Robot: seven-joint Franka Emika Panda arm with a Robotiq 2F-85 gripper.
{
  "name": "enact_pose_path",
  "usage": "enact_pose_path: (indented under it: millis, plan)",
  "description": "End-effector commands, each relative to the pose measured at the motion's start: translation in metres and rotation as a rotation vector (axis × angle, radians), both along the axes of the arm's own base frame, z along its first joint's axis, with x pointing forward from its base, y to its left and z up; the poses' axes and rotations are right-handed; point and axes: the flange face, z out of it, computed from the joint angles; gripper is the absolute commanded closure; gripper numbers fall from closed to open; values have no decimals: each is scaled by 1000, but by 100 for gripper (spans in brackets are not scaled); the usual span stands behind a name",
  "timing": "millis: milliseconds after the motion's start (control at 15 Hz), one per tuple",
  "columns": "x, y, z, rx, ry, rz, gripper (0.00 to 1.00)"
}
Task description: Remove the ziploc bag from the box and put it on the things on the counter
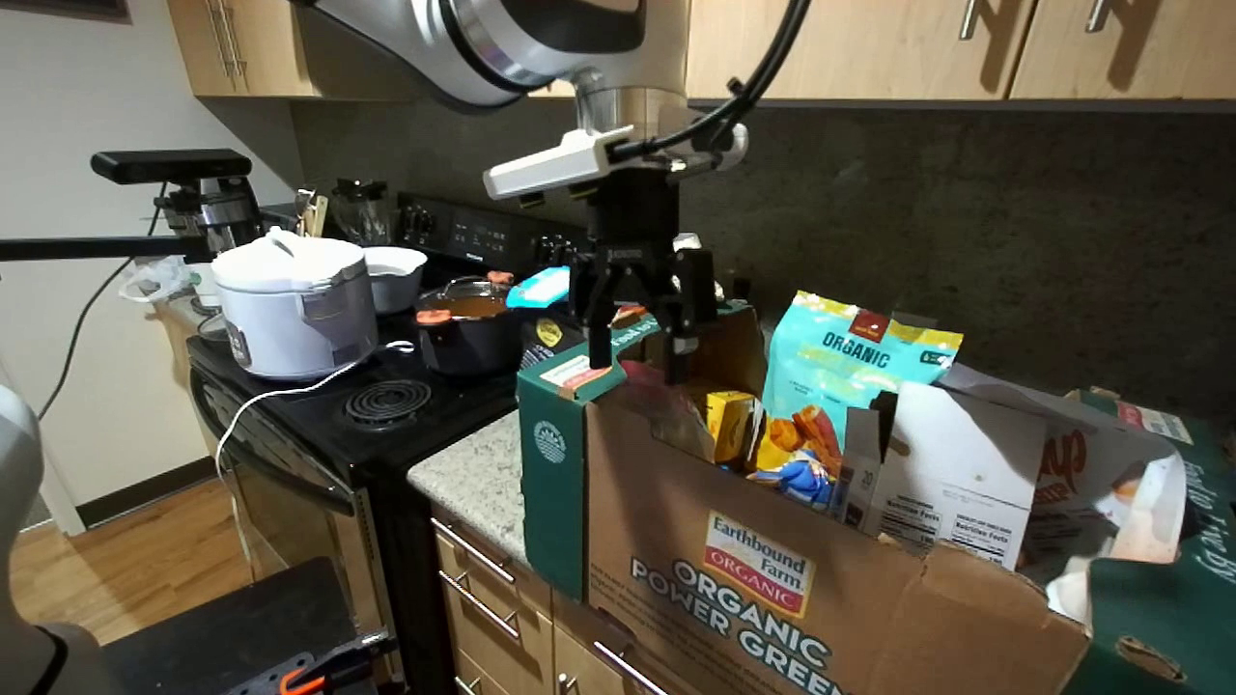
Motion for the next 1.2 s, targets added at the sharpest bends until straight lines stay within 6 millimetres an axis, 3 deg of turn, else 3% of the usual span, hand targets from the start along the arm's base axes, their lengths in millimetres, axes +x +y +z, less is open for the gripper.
enact_pose_path:
  millis: [0,467,1133]
  plan:
    - [39,-8,4,31,84,178,0]
    - [81,-16,-17,142,264,494,0]
    - [92,-15,-54,284,452,652,0]
